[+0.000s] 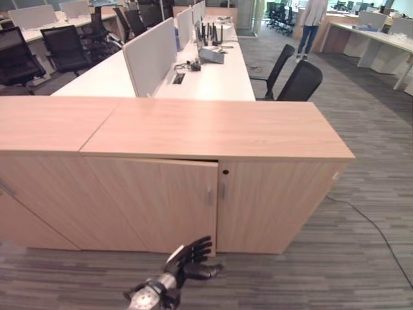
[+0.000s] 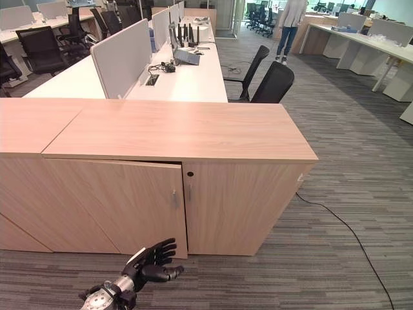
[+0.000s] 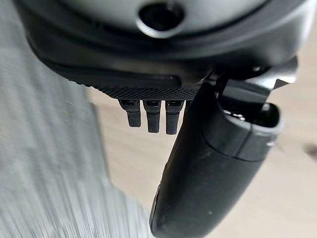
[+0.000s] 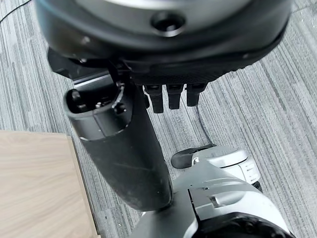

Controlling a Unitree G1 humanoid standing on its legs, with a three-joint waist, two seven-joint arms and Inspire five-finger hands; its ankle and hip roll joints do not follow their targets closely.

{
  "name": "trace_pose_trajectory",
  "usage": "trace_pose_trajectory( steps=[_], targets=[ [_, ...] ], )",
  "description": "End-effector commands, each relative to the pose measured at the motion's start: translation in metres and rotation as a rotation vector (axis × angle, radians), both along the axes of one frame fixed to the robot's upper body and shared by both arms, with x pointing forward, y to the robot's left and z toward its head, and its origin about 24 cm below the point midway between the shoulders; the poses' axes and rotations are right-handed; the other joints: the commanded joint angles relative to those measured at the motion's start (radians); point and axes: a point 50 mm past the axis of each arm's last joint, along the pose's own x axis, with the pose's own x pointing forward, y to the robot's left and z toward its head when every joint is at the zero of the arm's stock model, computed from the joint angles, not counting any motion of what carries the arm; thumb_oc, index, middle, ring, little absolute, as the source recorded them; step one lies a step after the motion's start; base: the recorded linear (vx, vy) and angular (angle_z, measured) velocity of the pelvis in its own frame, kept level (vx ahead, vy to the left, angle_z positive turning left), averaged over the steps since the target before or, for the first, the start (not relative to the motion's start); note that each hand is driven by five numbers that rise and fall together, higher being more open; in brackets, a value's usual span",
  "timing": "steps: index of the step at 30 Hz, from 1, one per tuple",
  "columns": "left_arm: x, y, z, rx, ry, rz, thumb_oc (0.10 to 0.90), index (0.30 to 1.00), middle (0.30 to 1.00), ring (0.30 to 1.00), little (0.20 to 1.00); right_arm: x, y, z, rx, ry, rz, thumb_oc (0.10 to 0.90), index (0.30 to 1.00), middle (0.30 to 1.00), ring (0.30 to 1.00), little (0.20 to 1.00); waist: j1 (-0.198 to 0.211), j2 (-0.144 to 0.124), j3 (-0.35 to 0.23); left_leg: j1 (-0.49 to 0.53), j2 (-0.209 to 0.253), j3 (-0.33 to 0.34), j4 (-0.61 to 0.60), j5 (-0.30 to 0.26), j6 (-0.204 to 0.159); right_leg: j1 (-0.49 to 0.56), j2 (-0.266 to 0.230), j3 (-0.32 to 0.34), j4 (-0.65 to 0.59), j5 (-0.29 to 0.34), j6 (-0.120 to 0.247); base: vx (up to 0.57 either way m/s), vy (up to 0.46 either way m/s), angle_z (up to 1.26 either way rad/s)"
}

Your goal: Put the empty folder in the office cabinet

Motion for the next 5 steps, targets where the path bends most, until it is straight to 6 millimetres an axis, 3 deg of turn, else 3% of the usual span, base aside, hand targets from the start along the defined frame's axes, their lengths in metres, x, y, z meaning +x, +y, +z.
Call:
trace_pose_trajectory(
  steps=[1,3,5],
  targets=[
    [0.03,0.0,-0.007,0.104,-0.045,0.036,0.8,0.9,0.9,0.9,0.9,0.016,-0.007,0.003,-0.036,-0.004,0.083,0.8,0.9,0.9,0.9,0.9,0.004,-0.011,-0.011,0.022,0.04,0.004,0.0,-0.129,-0.033,-0.045,-0.013,-0.033,0.006,-0.03,0.062,0.0,0.0,0.0],
    [-0.003,0.013,-0.043,0.232,0.206,0.072,0.8,0.9,0.9,0.9,0.9,0.014,-0.006,0.002,-0.038,0.009,0.103,0.8,0.9,0.9,0.9,0.9,-0.002,-0.015,-0.018,0.025,0.041,0.009,0.0,-0.128,-0.034,-0.044,-0.012,-0.032,0.006,-0.029,0.059,0.0,0.0,0.0],
    [-0.036,0.023,-0.061,0.381,0.389,-0.013,0.8,0.9,0.9,0.9,0.9,0.012,-0.006,0.002,-0.039,0.023,0.139,0.8,0.9,0.9,0.9,0.9,-0.007,-0.018,-0.025,0.028,0.042,0.014,0.0,-0.129,-0.035,-0.042,-0.011,-0.028,0.006,-0.027,0.057,0.02,0.007,-0.04]
  ],
)
